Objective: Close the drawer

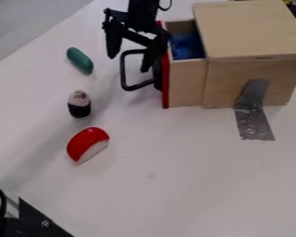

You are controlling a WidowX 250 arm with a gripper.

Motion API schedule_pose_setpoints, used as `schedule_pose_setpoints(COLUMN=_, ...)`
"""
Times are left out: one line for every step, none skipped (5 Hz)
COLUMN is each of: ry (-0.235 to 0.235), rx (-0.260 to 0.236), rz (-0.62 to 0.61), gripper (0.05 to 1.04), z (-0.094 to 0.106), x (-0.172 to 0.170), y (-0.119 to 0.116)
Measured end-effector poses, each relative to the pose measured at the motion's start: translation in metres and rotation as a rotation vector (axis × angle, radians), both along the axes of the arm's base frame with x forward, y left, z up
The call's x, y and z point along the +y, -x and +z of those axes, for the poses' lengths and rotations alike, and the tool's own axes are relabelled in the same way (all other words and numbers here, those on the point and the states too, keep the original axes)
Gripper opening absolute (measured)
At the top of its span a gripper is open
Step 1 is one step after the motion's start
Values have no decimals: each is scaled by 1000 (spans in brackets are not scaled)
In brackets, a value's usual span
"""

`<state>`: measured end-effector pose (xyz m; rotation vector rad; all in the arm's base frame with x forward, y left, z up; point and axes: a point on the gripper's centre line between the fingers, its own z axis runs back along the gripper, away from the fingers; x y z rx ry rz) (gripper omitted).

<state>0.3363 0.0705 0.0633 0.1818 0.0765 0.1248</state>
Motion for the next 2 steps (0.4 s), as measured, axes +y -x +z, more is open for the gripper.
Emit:
schedule_pose_setpoints(ry=9, rx=-12, rz=-67, gripper=1000, z=5, x=-26, y=-9)
schedule_pose_setpoints(ry=22, rx=-20, rz=-89, gripper=1000, z=11, x=-36, y=-20)
